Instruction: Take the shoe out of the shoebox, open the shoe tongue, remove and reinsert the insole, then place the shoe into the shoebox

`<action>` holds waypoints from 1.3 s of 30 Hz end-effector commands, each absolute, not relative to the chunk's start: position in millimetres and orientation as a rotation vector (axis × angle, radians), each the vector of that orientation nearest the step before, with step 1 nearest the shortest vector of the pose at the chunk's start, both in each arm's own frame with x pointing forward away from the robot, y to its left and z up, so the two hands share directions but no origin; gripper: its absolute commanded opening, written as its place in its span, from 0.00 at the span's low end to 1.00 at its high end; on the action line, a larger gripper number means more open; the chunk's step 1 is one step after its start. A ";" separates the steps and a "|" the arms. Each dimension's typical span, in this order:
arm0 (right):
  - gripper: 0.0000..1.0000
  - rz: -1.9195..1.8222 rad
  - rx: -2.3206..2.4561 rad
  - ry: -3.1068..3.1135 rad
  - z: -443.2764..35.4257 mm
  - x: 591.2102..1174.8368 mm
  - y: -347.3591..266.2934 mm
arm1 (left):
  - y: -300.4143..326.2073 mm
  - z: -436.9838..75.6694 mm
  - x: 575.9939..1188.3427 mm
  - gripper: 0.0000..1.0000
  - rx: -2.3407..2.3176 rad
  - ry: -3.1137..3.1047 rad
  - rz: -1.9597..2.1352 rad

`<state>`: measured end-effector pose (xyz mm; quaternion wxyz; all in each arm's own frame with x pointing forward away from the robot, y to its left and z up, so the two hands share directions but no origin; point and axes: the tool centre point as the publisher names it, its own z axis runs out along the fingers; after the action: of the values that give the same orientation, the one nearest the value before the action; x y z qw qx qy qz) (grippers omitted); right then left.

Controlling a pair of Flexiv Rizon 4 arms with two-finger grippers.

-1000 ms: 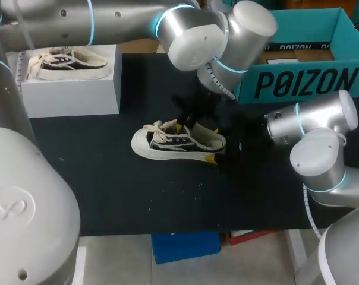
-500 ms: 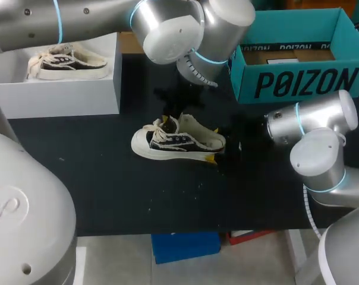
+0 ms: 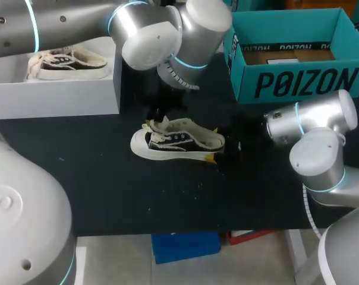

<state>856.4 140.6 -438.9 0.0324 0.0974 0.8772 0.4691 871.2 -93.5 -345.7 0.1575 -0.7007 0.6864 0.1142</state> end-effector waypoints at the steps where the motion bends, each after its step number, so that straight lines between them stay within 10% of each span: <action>1: 0.00 1.442 0.303 2.702 -441.6 857.1 140.6 | -79.8 -350.6 871.9 0.00 -2.020 1.964 0.309; 4: 0.00 1.442 0.303 2.702 -441.6 857.1 140.6 | -77.0 -354.0 871.3 0.00 -2.026 1.963 0.308; 6: 0.00 1.442 0.303 2.702 -441.6 857.1 140.6 | -76.4 -356.4 870.2 0.25 -2.024 1.967 0.312; 7: 0.00 1.442 0.303 2.702 -441.6 857.1 140.6 | -75.7 -357.4 869.6 1.00 -2.025 1.973 0.314; 39: 0.00 1.442 0.303 2.702 -441.6 857.1 140.6 | -33.4 -373.7 858.0 1.00 -2.101 1.980 0.146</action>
<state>856.5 141.6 -438.7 0.0328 0.0976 0.8772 0.4690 861.8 -43.5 -365.2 0.1288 -0.7213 0.6775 0.0639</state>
